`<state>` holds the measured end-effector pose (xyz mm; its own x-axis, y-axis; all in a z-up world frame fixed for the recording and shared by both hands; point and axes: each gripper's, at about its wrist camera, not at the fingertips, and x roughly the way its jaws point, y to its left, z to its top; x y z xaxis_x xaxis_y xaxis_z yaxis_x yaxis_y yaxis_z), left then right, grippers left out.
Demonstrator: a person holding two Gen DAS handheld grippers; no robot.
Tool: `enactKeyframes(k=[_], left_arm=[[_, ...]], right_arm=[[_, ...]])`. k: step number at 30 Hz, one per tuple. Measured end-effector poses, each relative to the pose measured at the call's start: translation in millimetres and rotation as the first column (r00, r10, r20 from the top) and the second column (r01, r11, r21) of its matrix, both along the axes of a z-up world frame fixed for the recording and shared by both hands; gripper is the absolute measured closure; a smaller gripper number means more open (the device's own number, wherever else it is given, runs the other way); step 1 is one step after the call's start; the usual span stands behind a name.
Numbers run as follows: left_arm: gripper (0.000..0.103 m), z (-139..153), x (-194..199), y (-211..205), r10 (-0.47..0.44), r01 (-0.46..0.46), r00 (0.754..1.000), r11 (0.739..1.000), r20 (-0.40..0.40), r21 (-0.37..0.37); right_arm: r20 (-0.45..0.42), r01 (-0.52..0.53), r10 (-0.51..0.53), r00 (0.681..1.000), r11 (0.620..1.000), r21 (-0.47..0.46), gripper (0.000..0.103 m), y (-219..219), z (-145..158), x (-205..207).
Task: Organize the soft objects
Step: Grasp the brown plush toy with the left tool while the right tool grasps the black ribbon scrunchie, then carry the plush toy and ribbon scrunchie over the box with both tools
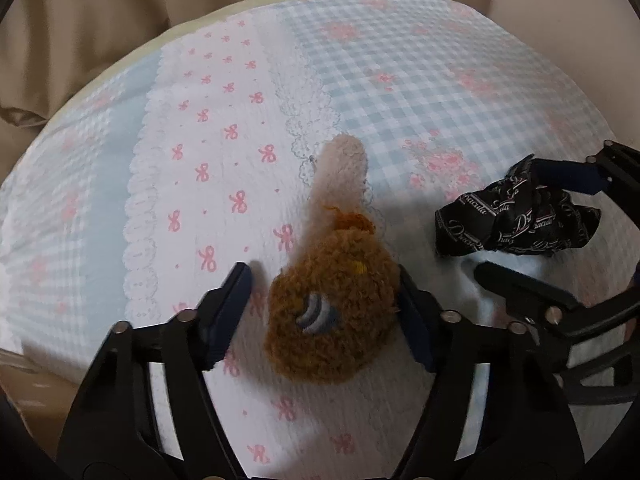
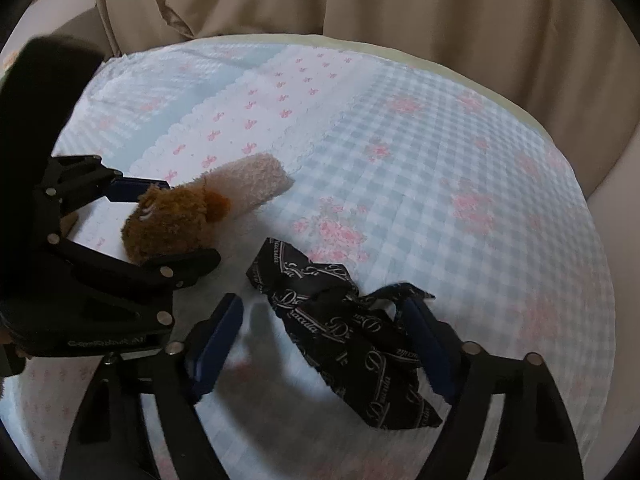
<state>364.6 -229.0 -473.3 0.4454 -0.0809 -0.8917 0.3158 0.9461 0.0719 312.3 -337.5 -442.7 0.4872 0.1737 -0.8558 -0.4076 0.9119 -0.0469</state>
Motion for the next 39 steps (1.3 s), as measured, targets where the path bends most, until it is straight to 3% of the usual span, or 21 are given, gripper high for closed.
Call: enactKeyframes(k=[7, 19, 27, 39], left_arm=[[0.06, -2, 3, 4, -0.011, 0.01, 1.0, 0.998, -0.018, -0.057], [0.062, 33, -1, 19, 0.03, -0.029, 1.0, 0.992, 0.001, -0.119], [0.062, 92, -20, 25, 0.039, -0.029, 0.997, 0.989, 0.06, -0.148], [0.062, 227, -88, 56, 0.113, -0.078, 0.981, 0.974, 0.16, -0.214]], right_arm=[[-0.002, -0.004, 0.004, 1.0, 1.0, -0.014, 0.06, 2, -6, 2], [0.026, 0.066, -0.067, 0.997, 0.997, 0.025, 0.065, -1, 25, -11], [0.085, 0.098, -0.101, 0.991, 0.994, 0.041, 0.065, 3, 89, -28], [0.14, 0.175, -0.193, 0.971, 0.976, 0.13, 0.065, 19, 219, -78]])
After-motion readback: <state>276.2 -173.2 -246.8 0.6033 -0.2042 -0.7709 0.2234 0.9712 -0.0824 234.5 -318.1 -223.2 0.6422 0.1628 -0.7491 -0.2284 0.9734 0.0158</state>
